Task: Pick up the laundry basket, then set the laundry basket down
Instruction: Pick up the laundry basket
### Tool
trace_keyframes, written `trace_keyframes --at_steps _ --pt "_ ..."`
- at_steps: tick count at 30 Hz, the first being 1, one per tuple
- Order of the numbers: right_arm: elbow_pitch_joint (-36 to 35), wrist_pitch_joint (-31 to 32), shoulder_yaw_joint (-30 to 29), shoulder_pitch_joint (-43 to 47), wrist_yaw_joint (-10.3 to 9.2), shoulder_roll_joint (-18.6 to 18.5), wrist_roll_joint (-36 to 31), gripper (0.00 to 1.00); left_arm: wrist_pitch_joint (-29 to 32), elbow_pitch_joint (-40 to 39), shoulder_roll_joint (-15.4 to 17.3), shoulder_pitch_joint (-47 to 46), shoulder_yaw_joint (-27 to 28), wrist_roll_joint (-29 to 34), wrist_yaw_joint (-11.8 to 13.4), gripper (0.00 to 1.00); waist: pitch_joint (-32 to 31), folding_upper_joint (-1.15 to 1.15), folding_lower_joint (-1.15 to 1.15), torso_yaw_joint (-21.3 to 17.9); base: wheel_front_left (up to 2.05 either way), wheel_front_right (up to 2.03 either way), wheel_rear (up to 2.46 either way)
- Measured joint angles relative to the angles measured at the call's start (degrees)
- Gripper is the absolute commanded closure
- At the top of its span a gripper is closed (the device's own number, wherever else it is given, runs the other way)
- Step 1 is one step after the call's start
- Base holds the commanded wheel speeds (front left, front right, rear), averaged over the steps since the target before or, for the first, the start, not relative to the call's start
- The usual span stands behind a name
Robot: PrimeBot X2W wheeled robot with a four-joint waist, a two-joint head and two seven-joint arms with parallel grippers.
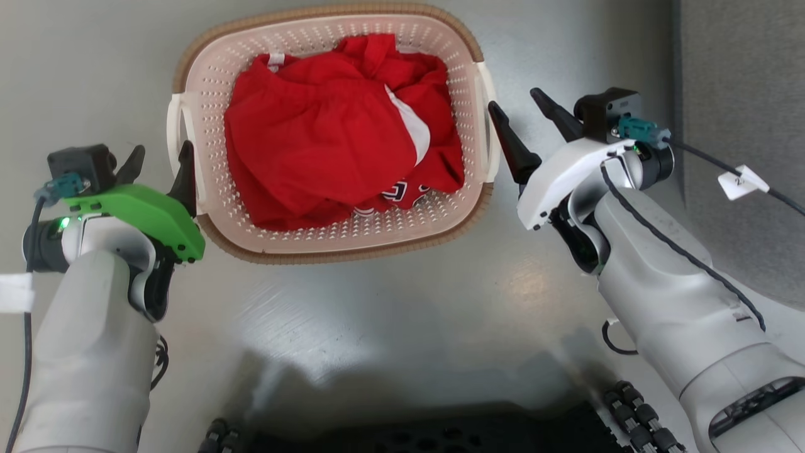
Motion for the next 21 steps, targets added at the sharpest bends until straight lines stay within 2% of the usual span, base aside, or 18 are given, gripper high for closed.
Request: trace_keyframes --at_steps 21 --pt "4.89 3.2 6.56 -6.61 -0.12 -0.15 6.93 0.0 0.44 6.78 -1.65 -7.84 -6.5 -3.04 -0.07 0.0 5.92 0.0 0.0 1.94 0.0 0.0 0.0"
